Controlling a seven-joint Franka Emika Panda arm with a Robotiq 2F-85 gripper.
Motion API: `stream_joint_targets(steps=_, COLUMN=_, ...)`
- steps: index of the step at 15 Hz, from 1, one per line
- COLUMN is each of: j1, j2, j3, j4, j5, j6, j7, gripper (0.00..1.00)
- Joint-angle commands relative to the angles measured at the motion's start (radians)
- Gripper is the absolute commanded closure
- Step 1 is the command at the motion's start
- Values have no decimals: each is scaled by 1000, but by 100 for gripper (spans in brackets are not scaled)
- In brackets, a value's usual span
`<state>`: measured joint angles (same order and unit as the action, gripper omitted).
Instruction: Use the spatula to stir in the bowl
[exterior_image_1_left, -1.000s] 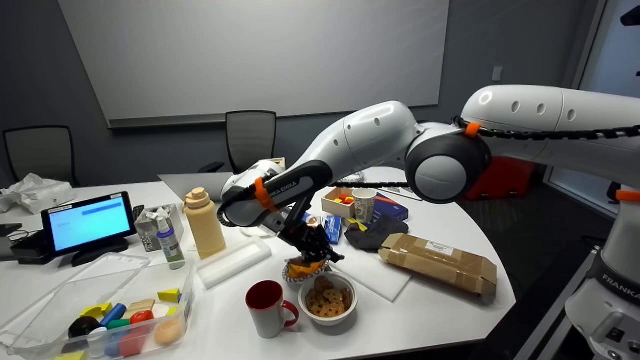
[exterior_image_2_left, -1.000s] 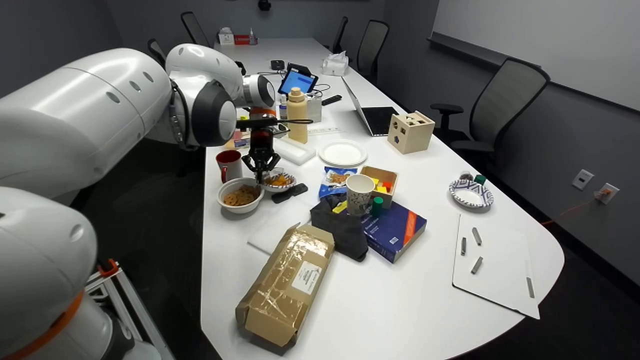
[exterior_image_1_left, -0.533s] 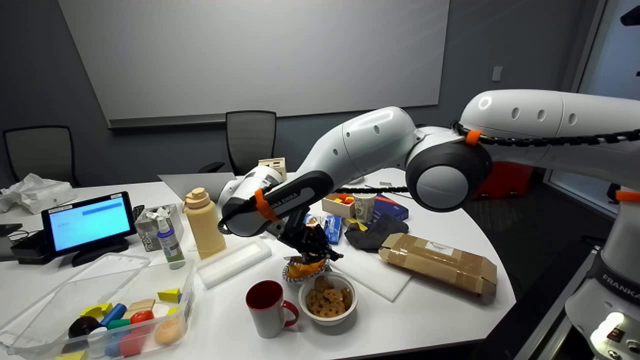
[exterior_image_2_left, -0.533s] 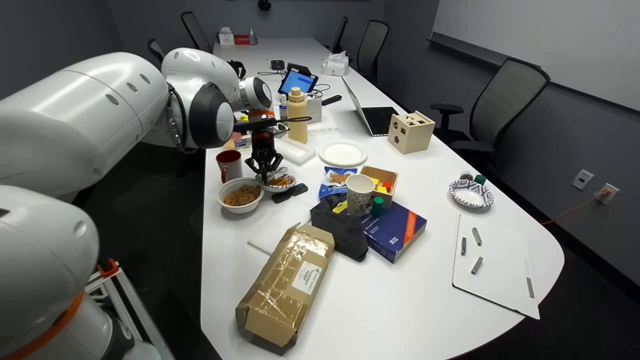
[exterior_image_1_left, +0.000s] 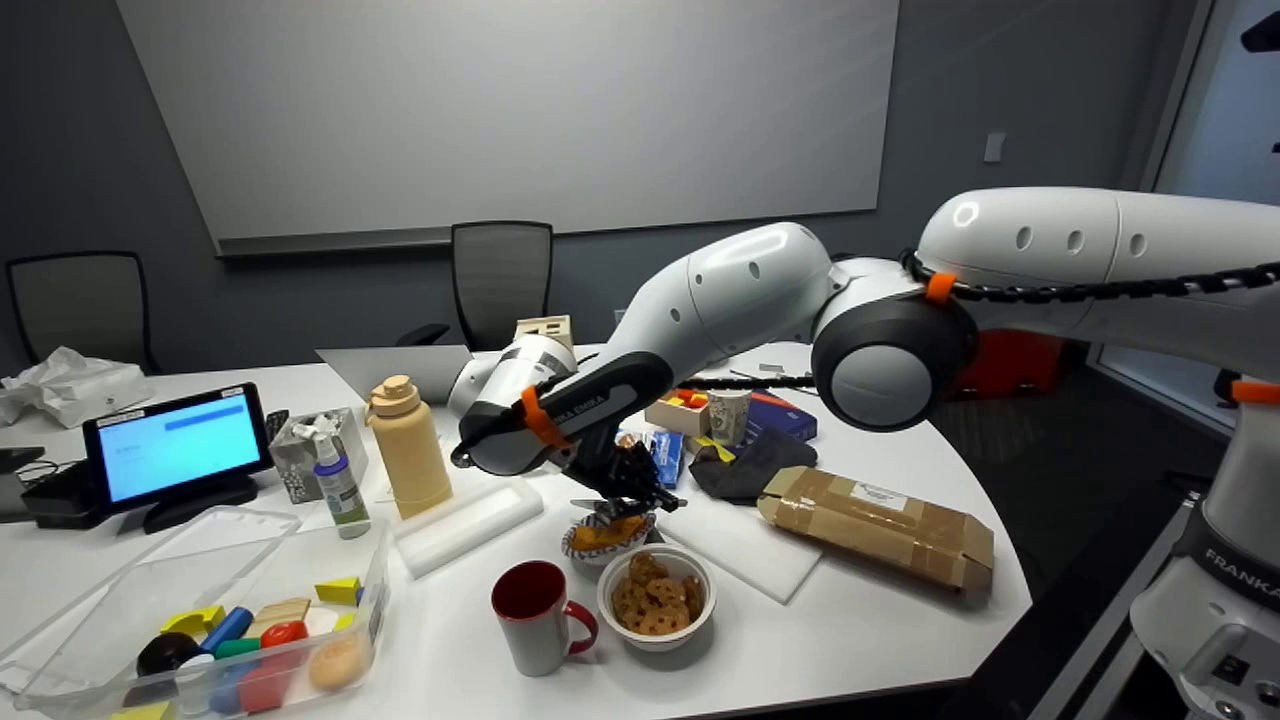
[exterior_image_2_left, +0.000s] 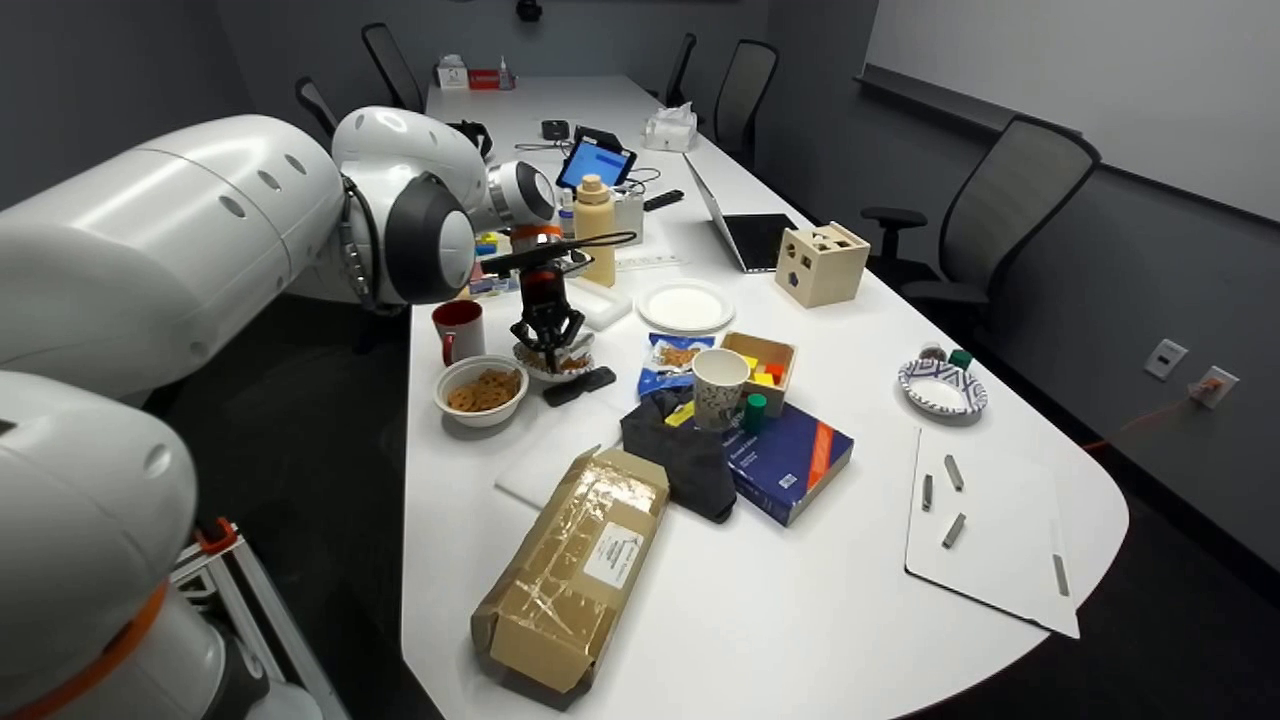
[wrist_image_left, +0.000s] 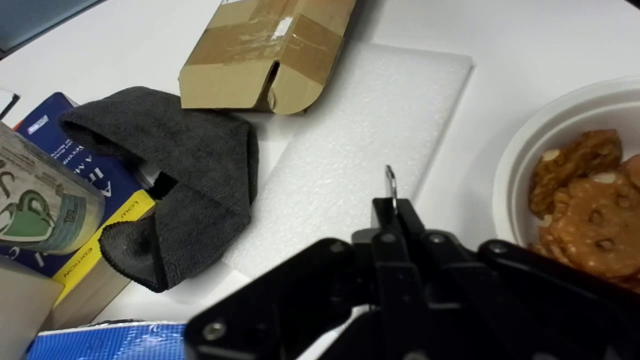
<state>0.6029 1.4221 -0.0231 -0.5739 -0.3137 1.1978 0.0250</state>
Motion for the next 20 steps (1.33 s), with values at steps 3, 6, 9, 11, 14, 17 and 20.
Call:
stream_joint_targets(steps=3, j1=-13, j2=75, j3=-32, j4=125, j5=-22, j6=-14, j7=-15, gripper=99)
stream_joint_targets(steps=6, j1=-13, j2=76, j3=-45, j4=137, j5=-36, j6=-14, j7=-12, gripper=99)
stream_joint_targets(steps=9, j1=-9, j2=72, j3=-54, j4=150, j5=-46, j6=-19, j7=-10, gripper=99)
stream_joint_targets(steps=11, j1=-6, j2=70, j3=-53, j4=159, j5=-48, j6=-23, j7=-10, gripper=99)
stream_joint_targets(steps=14, j1=10, j2=66, j3=-45, j4=168, j5=-38, j6=-40, j7=-3, gripper=99)
stream_joint_targets(steps=17, j1=23, j2=63, j3=-23, j4=174, j5=-12, j6=-47, j7=-1, gripper=99)
stream_joint_targets(steps=20, j1=46, j2=66, j3=-7, j4=187, j5=7, j6=-31, j7=27, gripper=99)
